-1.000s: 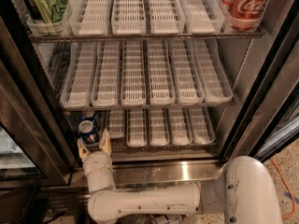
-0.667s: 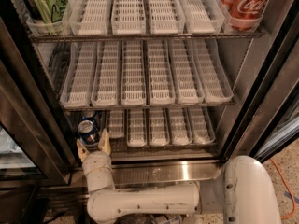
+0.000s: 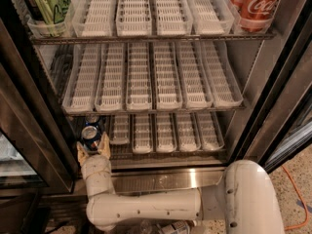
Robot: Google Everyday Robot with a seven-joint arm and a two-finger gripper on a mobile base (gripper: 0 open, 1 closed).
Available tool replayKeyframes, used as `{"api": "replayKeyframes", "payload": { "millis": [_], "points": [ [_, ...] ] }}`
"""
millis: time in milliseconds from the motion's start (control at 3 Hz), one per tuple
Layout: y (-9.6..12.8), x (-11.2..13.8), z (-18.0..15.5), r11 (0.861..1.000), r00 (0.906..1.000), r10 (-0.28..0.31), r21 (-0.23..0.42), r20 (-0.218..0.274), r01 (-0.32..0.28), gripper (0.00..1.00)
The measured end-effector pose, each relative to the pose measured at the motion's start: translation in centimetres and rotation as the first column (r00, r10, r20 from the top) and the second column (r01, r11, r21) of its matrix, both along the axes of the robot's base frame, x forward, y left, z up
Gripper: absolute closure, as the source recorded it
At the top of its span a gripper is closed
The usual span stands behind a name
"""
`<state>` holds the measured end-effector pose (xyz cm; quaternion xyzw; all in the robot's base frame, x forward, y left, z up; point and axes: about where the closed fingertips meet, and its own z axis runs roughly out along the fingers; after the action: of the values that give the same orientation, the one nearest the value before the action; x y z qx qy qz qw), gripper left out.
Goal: Pick pepsi can from bottom shelf of fridge
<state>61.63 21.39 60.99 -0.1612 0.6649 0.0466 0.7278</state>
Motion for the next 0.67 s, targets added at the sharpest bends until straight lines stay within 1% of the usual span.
{"api": "replayKeyframes", "payload": {
  "millis": [333,667],
  "points": [
    [0.42,2.38,-1.02,0.999,0.9994,-0.034,0.011,0.009,0.034,0.27],
    [0.62,2.77,-1.13,0.999,0.9994,-0.032,0.011,0.008,0.032,0.26]
  ]
}}
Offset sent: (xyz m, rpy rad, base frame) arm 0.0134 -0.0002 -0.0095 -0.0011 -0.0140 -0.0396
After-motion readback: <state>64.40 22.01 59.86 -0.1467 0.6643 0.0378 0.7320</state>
